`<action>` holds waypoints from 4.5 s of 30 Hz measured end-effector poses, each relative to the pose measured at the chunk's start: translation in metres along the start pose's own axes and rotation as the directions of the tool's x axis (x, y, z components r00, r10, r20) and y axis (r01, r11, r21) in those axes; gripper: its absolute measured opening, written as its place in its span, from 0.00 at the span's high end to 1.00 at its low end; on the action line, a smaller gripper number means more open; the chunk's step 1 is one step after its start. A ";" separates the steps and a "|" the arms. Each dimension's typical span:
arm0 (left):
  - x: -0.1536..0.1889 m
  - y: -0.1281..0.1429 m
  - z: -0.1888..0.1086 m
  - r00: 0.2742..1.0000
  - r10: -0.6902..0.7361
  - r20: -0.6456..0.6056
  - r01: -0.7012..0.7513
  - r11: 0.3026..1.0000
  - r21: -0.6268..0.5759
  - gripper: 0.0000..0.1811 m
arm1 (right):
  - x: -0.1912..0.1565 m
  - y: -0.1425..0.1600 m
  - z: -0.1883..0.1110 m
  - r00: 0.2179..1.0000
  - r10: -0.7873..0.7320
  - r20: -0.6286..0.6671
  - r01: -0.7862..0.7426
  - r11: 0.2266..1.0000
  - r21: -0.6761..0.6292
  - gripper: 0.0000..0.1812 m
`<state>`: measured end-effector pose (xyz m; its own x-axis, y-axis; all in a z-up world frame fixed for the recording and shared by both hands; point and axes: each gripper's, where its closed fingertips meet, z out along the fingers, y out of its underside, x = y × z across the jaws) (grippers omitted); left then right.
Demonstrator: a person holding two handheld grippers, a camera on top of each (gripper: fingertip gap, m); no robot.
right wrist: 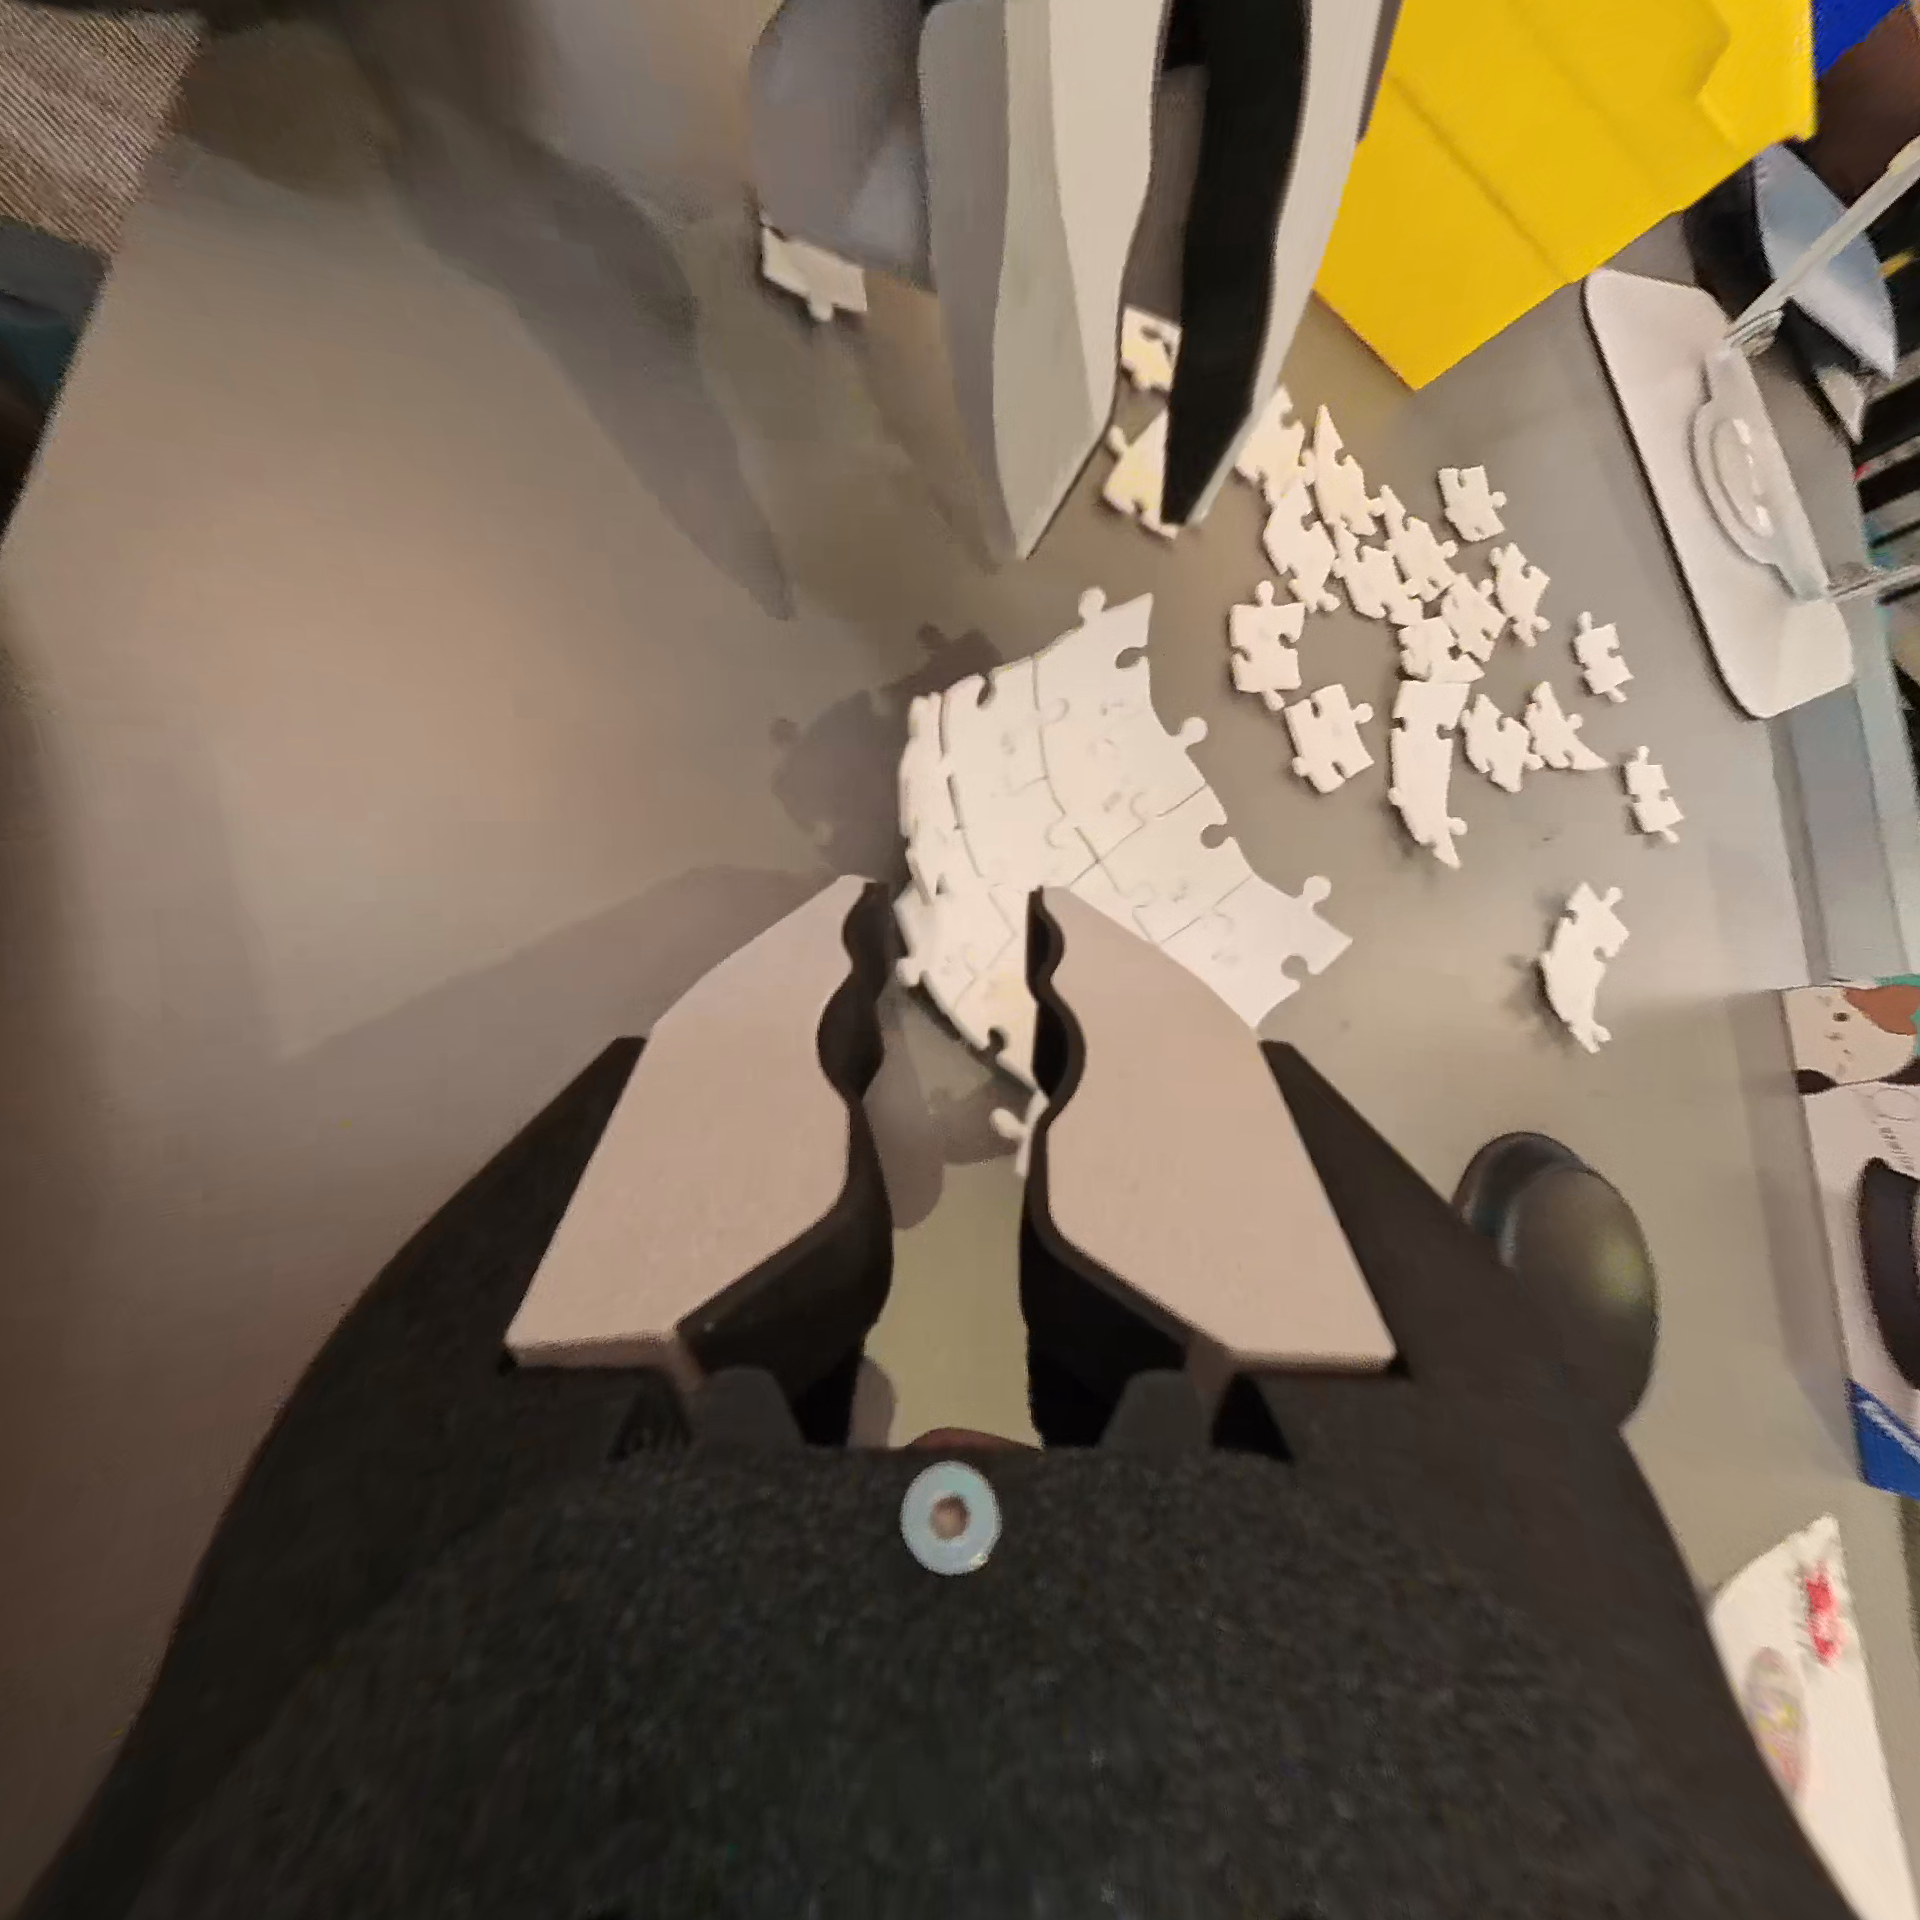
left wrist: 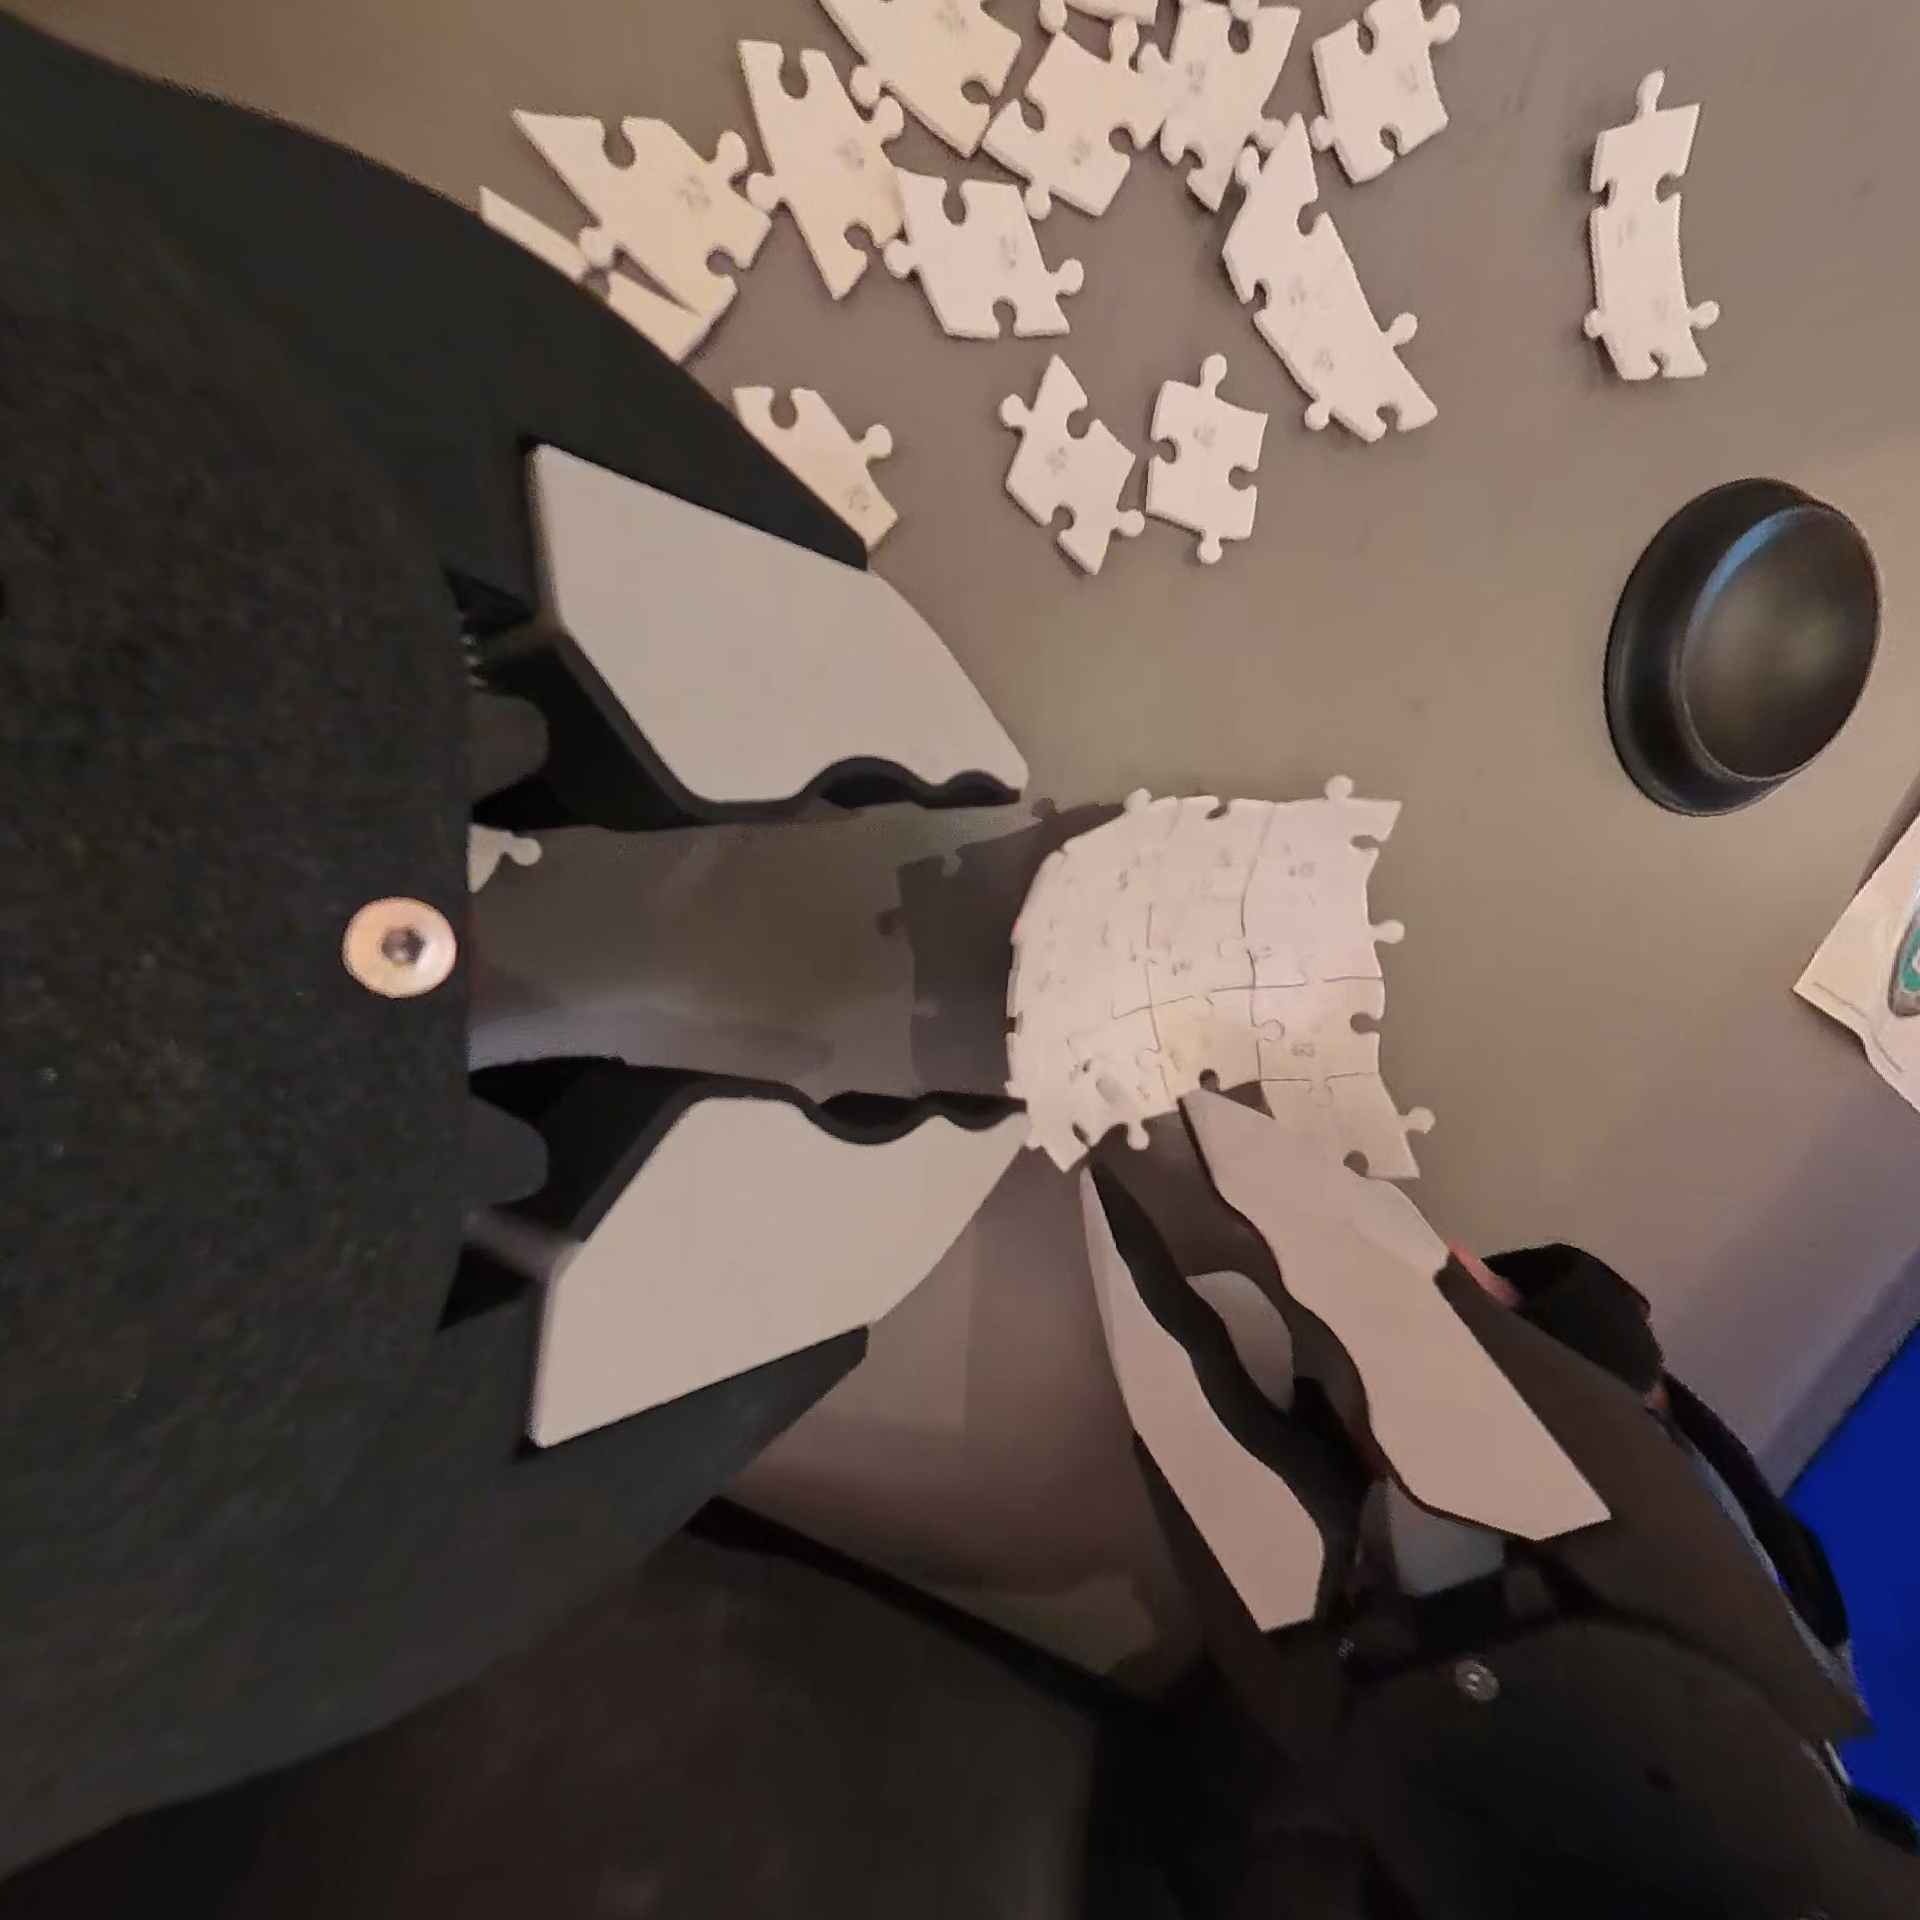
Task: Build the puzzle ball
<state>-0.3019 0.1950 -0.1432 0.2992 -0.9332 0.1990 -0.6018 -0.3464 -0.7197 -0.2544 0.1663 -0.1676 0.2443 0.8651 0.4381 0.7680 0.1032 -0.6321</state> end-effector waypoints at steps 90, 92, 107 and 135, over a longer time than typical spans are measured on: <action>0.048 -0.040 0.062 0.900 0.246 -0.360 -0.357 0.890 -0.284 1.00 | 0.010 0.076 -0.046 0.994 -0.023 -0.107 -0.001 0.976 -0.218 0.87; 0.050 -0.033 0.069 0.888 0.248 -0.388 -0.386 0.860 -0.334 1.00 | 0.011 0.073 -0.051 0.993 0.014 -0.119 -0.037 0.980 -0.195 0.88; 0.048 -0.004 0.087 0.898 0.241 -0.368 -0.397 0.805 -0.441 1.00 | -0.011 0.046 -0.035 0.972 0.235 -0.018 -0.235 0.969 -0.079 0.98; 0.047 -0.002 0.091 0.927 0.253 -0.277 -0.346 0.863 -0.368 1.00 | -0.028 0.050 -0.024 0.775 0.617 -0.136 -0.631 0.768 -0.114 0.76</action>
<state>-0.2187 0.1610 -0.1929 -0.0802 -0.9792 0.1866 -0.8955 -0.0115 -0.4449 -0.2085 0.1356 -0.1956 0.7437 0.6675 0.0368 0.5031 -0.5226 -0.6884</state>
